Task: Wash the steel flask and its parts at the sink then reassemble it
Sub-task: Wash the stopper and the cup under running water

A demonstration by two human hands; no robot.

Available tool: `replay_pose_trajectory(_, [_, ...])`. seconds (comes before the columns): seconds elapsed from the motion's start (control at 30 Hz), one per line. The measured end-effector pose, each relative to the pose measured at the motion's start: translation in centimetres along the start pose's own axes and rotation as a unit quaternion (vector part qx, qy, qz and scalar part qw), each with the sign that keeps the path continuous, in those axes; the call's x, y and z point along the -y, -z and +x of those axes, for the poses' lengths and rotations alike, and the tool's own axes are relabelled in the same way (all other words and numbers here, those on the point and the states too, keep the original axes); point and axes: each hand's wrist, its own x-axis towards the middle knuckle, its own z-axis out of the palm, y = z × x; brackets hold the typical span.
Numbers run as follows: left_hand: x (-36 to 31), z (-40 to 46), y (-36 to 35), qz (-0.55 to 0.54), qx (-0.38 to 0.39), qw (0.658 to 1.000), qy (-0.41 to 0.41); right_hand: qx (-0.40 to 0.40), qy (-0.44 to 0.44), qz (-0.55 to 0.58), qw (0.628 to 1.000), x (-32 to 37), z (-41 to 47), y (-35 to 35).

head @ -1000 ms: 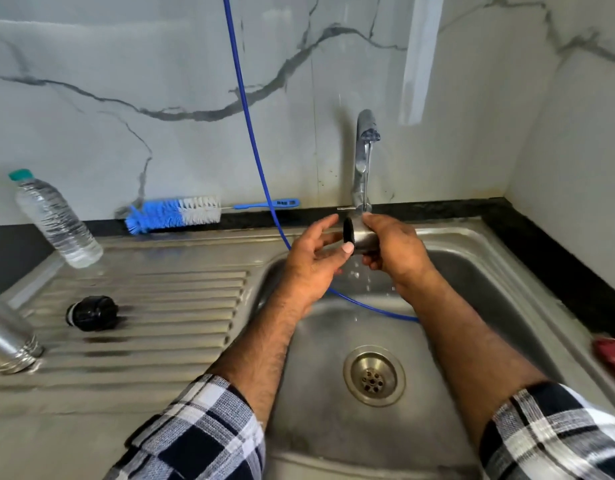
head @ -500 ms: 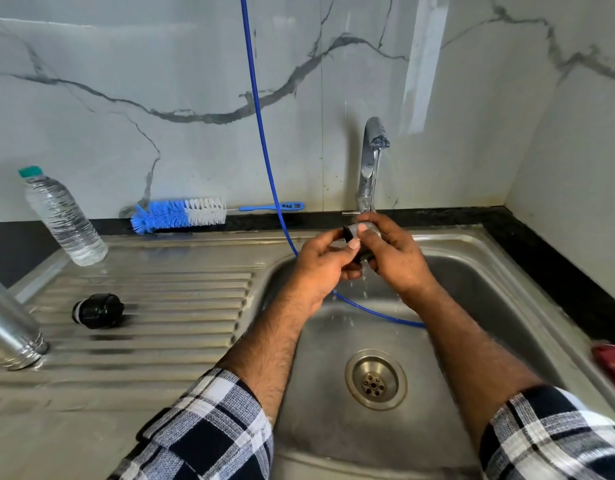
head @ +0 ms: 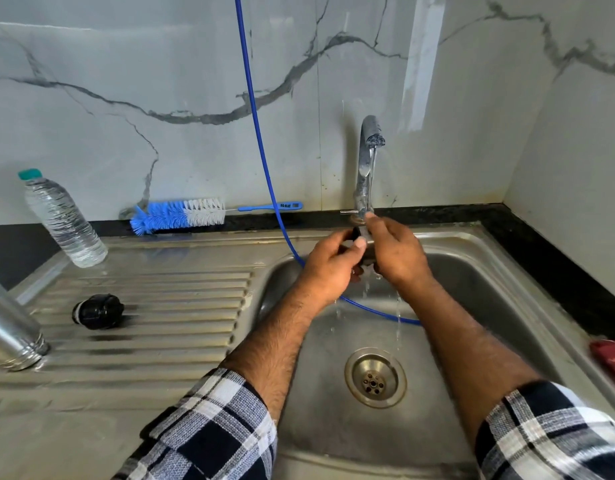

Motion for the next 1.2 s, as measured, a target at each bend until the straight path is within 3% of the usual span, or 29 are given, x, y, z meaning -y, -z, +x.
replay_pose_trajectory(0.13, [-1.7, -0.3, 0.0, -0.218, 0.015, 0.961, 0.169, -0.006, 0.161, -0.077, 0.984, -0.9, -0.1, 0.1])
replay_pose_trajectory(0.2, [-2.1, -0.5, 0.8, -0.257, 0.04, 0.945, 0.199, -0.006, 0.208, -0.091, 0.974, -1.1, -0.4, 0.3])
replay_pose_trajectory(0.3, [-2.1, -0.5, 1.0, -0.246, 0.034, 0.952, 0.178, -0.028, 0.229, -0.1, 0.968, -1.3, -0.4, -0.2])
replay_pose_trajectory(0.5, [-0.8, -0.5, -0.3, -0.137, 0.01, 0.99, 0.042, -0.038, 0.099, -0.025, 0.994, -1.3, 0.6, 0.4])
replay_pose_trajectory(0.57, [-0.2, -0.3, -0.2, 0.034, -0.013, 0.998, -0.055, -0.032, -0.009, 0.016, 0.999, -0.5, 0.5, 0.4])
replay_pose_trajectory(0.67, [0.8, 0.0, 1.1, 0.268, -0.02, 0.943, -0.194, 0.031, -0.155, 0.046, 0.986, 0.5, 0.2, 0.7])
replay_pose_trajectory(0.77, [1.4, 0.3, 2.0, 0.315, 0.004, 0.915, -0.253, 0.124, -0.22, 0.114, 0.961, 0.5, -0.1, 1.5])
replay_pose_trajectory(0.83, [1.1, 0.2, 1.5, 0.29, 0.007, 0.936, -0.198, 0.117, -0.192, 0.092, 0.97, 0.6, -0.2, 1.4])
replay_pose_trajectory(0.93, [0.1, -0.1, -0.3, 0.057, 0.002, 0.998, -0.018, 0.013, -0.048, -0.021, 0.999, 0.7, -0.3, 0.8])
replay_pose_trajectory(1.03, [-1.6, -0.4, -0.7, -0.188, 0.006, 0.968, 0.166, -0.01, 0.103, -0.099, 0.99, 0.0, -0.3, 0.6])
replay_pose_trajectory(1.13, [-2.6, -0.6, 1.0, -0.249, 0.061, 0.934, 0.251, 0.02, 0.249, -0.136, 0.959, -0.4, -0.2, 0.5])
replay_pose_trajectory(1.2, [-2.9, -0.7, 1.5, -0.266, 0.068, 0.929, 0.247, 0.007, 0.309, -0.152, 0.939, -0.4, -0.2, 0.2])
